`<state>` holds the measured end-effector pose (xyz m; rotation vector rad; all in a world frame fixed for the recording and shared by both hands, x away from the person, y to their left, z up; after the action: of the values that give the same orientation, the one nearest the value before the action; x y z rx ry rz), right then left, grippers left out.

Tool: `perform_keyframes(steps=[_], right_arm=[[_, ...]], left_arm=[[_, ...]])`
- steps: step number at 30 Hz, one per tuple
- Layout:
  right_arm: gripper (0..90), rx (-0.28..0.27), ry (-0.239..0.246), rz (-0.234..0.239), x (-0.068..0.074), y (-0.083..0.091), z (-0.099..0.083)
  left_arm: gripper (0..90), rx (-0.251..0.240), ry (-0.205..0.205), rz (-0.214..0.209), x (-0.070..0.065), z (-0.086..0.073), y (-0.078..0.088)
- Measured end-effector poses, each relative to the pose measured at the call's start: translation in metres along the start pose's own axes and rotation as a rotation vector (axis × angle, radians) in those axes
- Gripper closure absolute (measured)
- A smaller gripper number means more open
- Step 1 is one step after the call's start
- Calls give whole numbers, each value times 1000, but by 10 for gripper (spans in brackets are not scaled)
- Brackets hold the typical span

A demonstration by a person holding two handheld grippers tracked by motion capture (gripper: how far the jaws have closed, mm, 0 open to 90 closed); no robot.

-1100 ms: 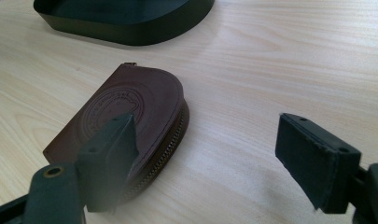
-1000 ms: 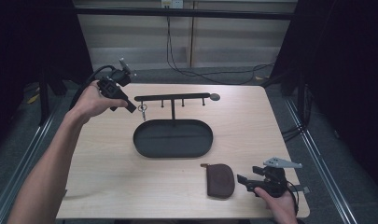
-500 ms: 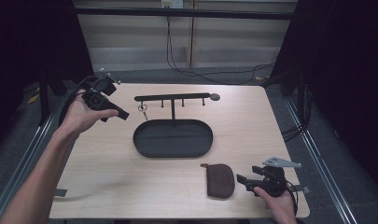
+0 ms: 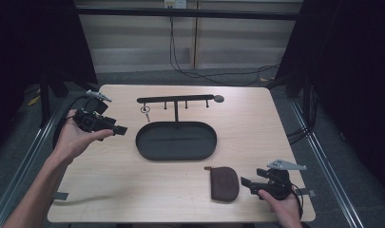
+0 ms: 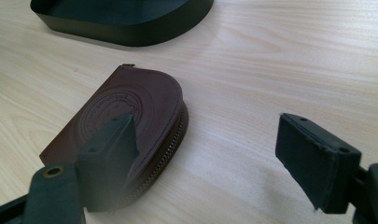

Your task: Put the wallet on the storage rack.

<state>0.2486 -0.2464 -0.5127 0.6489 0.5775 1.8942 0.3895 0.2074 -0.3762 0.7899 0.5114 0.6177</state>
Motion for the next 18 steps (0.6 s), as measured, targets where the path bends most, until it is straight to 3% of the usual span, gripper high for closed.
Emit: perform_keyframes(steps=[1,4,6,8,12,17,18], right_arm=[[207,-2,-1,0,0,0,0],[207,-3,-6,-2,0,1,0],[207,-1,-1,-1,0,0,0],[207,-2,-1,-1,1,0,0],[207,-1,7,-4,1,1,0],[207,-5,11,-8,2,2,0],[207,-5,8,-7,1,3,0]], left_arm=[[400,-18,19,-17,-2,-3,-1],[445,-40,-7,-7,-10,-11,-3],[444,-75,4,-9,-14,-17,-4],[424,-67,6,-12,-16,-22,-6],[363,-41,3,52,-15,-37,-16],[303,-84,51,21,-15,-56,-30],[295,-63,56,1,-16,-62,-34]])
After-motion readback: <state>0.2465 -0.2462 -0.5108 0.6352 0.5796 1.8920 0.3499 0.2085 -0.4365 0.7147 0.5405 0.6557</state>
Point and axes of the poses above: each handheld gripper's, and its own axes: y roughly backward along the jaws, z roughly out of its top, x roughly to its left, the point moved 6 cm from there along -y, roughly forward along the jaws, and after that the axes turned 5 degrees about -z, right-handed, at the moved point
